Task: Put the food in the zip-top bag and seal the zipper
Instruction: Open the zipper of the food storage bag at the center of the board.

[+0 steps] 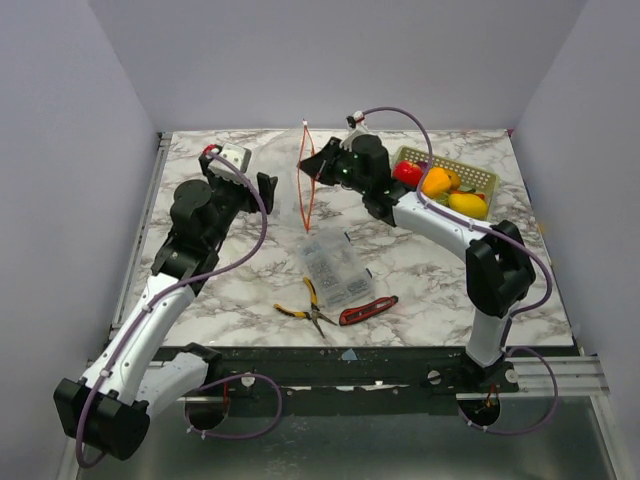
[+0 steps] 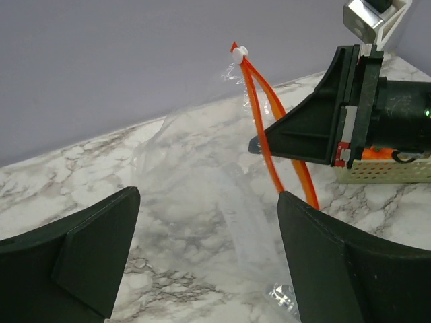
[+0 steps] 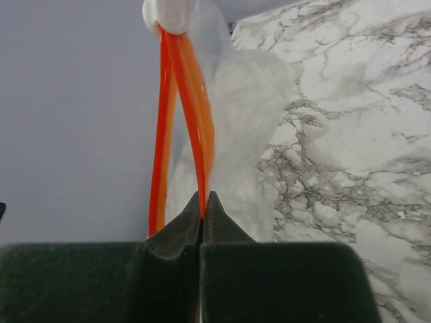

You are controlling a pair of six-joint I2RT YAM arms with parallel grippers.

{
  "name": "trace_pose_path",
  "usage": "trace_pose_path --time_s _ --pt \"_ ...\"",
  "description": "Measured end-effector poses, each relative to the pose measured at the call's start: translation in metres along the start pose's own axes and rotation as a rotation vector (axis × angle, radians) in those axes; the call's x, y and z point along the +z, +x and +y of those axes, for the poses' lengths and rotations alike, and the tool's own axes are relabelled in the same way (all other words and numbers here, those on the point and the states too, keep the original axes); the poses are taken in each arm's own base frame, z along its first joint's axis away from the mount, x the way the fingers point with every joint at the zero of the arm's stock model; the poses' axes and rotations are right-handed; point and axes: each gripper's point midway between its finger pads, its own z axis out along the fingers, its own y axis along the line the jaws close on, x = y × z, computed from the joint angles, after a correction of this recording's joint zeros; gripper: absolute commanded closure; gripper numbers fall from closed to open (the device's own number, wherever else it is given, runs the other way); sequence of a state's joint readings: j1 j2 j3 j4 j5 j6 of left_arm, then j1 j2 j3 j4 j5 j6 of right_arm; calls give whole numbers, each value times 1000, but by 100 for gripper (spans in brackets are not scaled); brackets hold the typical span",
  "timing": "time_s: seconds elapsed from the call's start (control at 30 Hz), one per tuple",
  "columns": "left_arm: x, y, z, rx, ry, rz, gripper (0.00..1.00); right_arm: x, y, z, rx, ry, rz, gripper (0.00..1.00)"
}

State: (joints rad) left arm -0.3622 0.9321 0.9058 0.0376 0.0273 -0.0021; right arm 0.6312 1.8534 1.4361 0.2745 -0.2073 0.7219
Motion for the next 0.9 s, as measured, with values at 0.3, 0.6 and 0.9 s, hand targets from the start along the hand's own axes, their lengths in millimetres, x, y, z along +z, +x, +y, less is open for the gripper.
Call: trace_pose_path --time_s 0.3,0.6,0.9 --pt "33 41 -22 -134 90 182 32 15 32 15 176 192 -95 99" --pt "36 56 -27 -147 95 253 38 14 35 7 249 258 -143 99" --pt "45 83 -33 -139 98 351 51 5 38 11 280 267 -159 99"
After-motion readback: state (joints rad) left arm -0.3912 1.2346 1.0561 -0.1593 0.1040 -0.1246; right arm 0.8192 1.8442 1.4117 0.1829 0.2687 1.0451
